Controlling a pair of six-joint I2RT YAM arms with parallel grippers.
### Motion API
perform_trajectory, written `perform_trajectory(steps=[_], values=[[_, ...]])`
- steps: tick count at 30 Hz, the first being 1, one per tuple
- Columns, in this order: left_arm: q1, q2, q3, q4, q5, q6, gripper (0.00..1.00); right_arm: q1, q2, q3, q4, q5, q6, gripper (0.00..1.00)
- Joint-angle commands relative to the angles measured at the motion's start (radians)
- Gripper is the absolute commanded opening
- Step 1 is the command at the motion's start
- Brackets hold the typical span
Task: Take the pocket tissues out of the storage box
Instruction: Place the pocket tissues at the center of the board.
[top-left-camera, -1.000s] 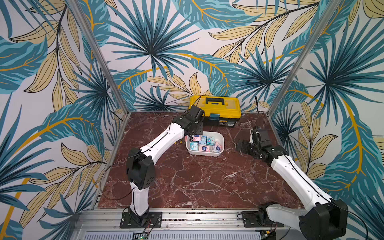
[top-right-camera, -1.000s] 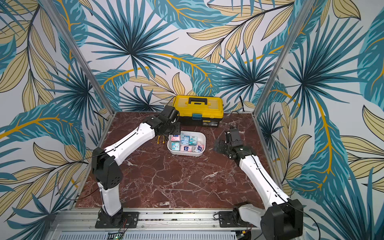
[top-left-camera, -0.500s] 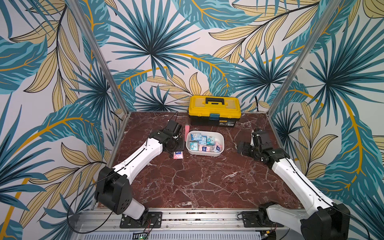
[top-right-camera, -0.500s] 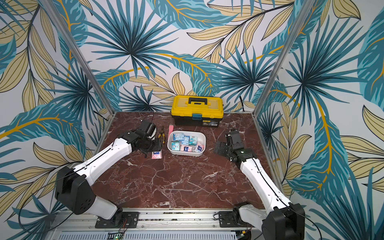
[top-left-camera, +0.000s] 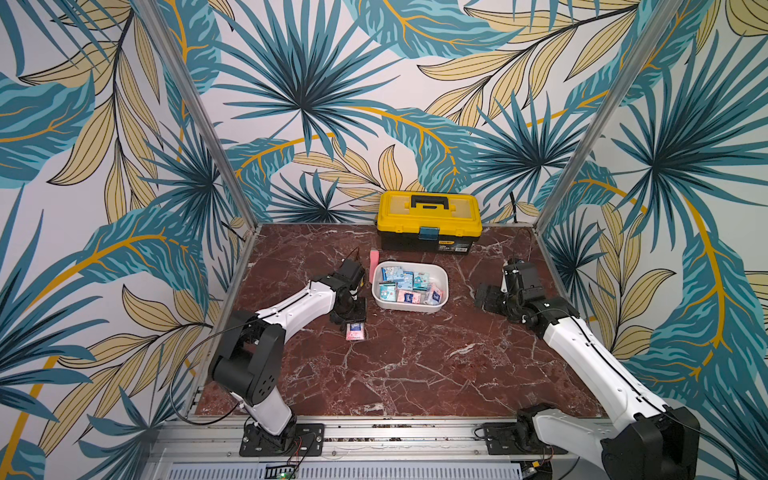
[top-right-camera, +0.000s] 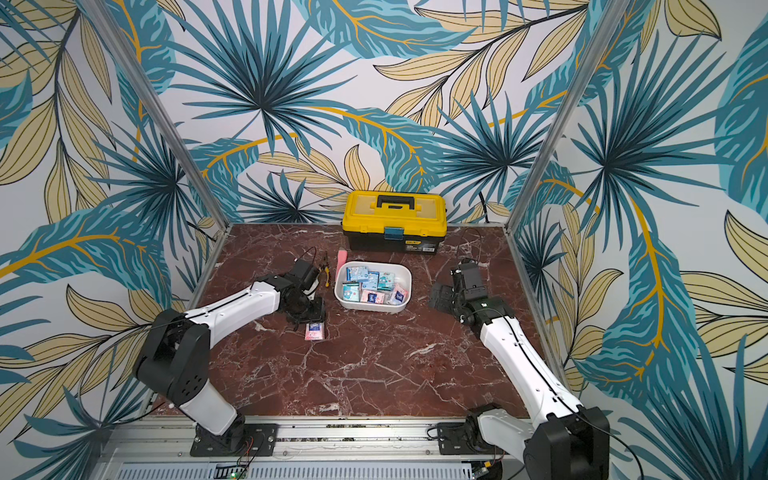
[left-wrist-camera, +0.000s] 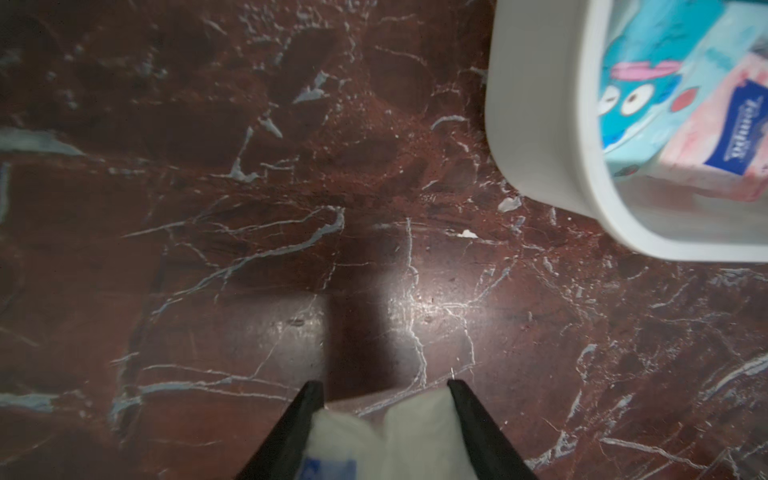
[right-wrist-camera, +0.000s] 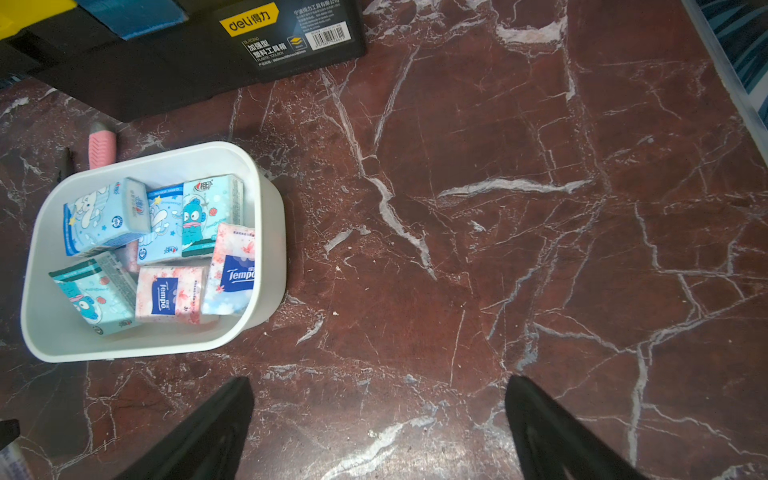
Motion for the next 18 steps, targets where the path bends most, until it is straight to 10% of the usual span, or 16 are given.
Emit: perform_trajectory(steps=[1,18], values=[[0.004,0.029,-0.016,0.054,0.018,0.016,0.51,-0.002,-0.011,-0.031,-0.027,0.019,0.006,0.99],[0.006,0.083,0.022,0.025,-0.027,0.015,0.67,-0.002,0.007,-0.04,-0.027,0.035,0.008,0.99]])
